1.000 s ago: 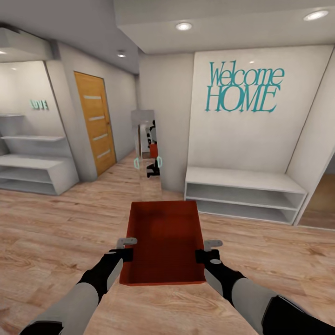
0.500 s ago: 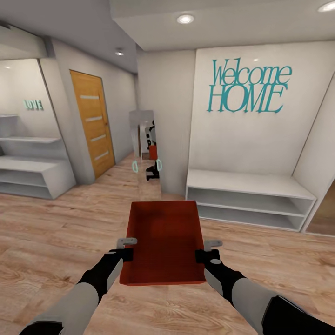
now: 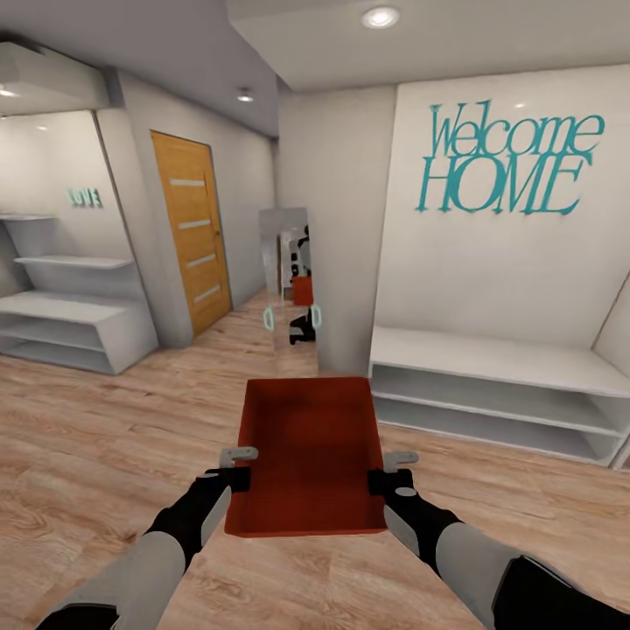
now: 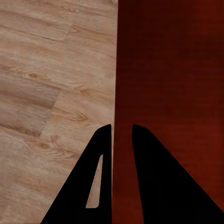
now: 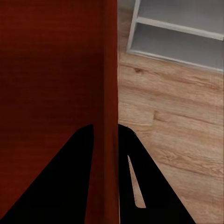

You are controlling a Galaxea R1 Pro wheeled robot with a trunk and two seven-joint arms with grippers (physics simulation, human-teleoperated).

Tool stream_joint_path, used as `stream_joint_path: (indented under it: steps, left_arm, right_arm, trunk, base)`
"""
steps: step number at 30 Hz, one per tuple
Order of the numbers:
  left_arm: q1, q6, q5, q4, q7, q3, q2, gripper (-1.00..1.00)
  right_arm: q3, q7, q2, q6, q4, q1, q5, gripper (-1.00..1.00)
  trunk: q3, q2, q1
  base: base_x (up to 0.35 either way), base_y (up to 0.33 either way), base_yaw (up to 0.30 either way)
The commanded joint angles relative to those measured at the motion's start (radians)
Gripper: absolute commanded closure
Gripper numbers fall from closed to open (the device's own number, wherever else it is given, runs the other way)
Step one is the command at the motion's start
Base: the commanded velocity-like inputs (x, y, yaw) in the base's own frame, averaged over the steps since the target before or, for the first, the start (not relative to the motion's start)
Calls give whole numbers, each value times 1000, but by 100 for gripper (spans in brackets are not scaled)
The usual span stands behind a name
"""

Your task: Move the two storage containers from the living room to the garage. In the garage, place one container on the floor and stack the other container on top of it (either order is fine).

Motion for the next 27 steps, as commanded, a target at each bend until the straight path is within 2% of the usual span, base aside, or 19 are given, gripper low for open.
stream_joint_path:
  steps: [1,27]
  left_arm:
    - [-1,7,0,-1,10,2,1,100]
    - [-1,5,1,0,10,1,1,100]
  right_arm:
    - [7,-15,-26,-7,58,-1,-2,100]
    - [6,-15,-29,-7,58,-1,-3,100]
  trunk:
    - [-2,-2,1]
    - [-2,-2,1]
  base:
    - [322,0,266]
    - [322,0,268]
